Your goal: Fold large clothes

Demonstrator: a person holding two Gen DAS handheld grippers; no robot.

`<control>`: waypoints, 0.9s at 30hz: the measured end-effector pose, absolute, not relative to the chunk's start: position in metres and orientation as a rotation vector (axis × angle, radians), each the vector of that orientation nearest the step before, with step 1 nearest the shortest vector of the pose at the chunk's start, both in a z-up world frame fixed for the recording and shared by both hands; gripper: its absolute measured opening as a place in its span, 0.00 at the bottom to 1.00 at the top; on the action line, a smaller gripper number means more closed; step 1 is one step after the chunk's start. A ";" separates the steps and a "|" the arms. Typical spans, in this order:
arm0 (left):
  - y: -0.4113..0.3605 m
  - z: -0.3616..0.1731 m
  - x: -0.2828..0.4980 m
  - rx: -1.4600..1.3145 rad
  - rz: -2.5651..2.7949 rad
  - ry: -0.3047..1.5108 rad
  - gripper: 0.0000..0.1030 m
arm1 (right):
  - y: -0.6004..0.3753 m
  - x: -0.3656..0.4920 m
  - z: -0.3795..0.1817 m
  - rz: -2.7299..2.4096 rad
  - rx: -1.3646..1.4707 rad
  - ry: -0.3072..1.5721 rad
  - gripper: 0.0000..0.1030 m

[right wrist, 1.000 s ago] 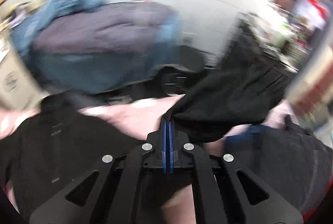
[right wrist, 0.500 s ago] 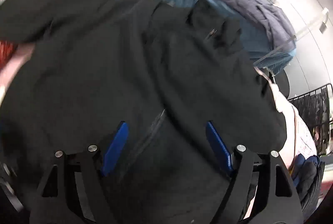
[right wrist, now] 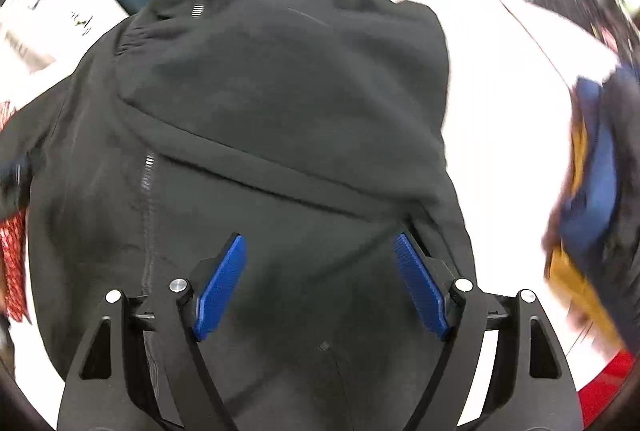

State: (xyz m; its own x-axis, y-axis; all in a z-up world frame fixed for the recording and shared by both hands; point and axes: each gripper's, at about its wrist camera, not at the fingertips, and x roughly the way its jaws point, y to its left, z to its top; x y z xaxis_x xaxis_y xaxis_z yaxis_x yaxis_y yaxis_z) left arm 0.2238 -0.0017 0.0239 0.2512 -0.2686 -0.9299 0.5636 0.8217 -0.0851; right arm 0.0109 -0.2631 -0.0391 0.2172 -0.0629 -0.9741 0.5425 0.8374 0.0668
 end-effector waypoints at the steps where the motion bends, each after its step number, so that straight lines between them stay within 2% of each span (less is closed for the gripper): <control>1: -0.018 0.024 0.239 0.297 -0.595 1.185 0.92 | -0.267 0.003 -0.041 -0.453 0.457 1.298 0.75; 6: -0.078 0.003 0.290 0.321 -0.639 1.219 0.88 | -0.279 -0.038 -0.053 -0.523 0.552 1.312 0.75; 7: -0.088 -0.007 0.298 0.346 -0.629 1.230 0.82 | -0.281 -0.046 -0.055 -0.532 0.569 1.314 0.75; 8: -0.092 -0.013 0.302 0.360 -0.620 1.239 0.67 | -0.282 -0.052 -0.057 -0.544 0.583 1.315 0.75; 9: -0.098 -0.026 0.308 0.371 -0.608 1.274 0.59 | -0.283 -0.057 -0.058 -0.557 0.594 1.317 0.75; 10: -0.101 -0.035 0.312 0.365 -0.603 1.308 0.47 | -0.284 -0.063 -0.059 -0.572 0.605 1.320 0.75; 12: -0.102 -0.043 0.312 0.358 -0.601 1.333 0.39 | -0.286 -0.070 -0.060 -0.592 0.603 1.325 0.75; 13: -0.103 -0.040 0.309 0.362 -0.614 1.323 0.29 | -0.287 -0.072 -0.060 -0.601 0.598 1.324 0.75; 14: -0.104 -0.029 0.301 0.363 -0.641 1.290 0.24 | -0.289 -0.074 -0.060 -0.610 0.594 1.321 0.75; 16: -0.099 -0.003 0.285 0.344 -0.690 1.210 0.19 | -0.296 -0.077 -0.061 -0.629 0.605 1.313 0.73; 19: -0.069 0.049 0.257 0.303 -0.680 1.074 0.17 | -0.313 -0.078 -0.062 -0.650 0.627 1.293 0.73; 22: -0.025 0.070 0.243 0.226 -0.609 1.048 0.17 | -0.324 -0.071 -0.060 -0.647 0.639 1.271 0.73; 25: 0.012 0.042 0.224 0.246 -0.481 1.128 0.20 | -0.332 -0.055 -0.061 -0.623 0.688 1.251 0.73; 27: 0.035 0.001 0.218 0.225 -0.400 1.276 0.31 | -0.336 -0.044 -0.062 -0.607 0.726 1.235 0.73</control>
State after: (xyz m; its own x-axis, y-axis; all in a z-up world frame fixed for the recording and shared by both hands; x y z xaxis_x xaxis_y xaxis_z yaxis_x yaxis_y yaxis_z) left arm 0.2185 0.0348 0.0013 0.2348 -0.1656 -0.9578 0.4114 0.9097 -0.0564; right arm -0.0445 -0.3363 -0.0618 0.2297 -0.0251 -0.9729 0.7550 0.6354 0.1619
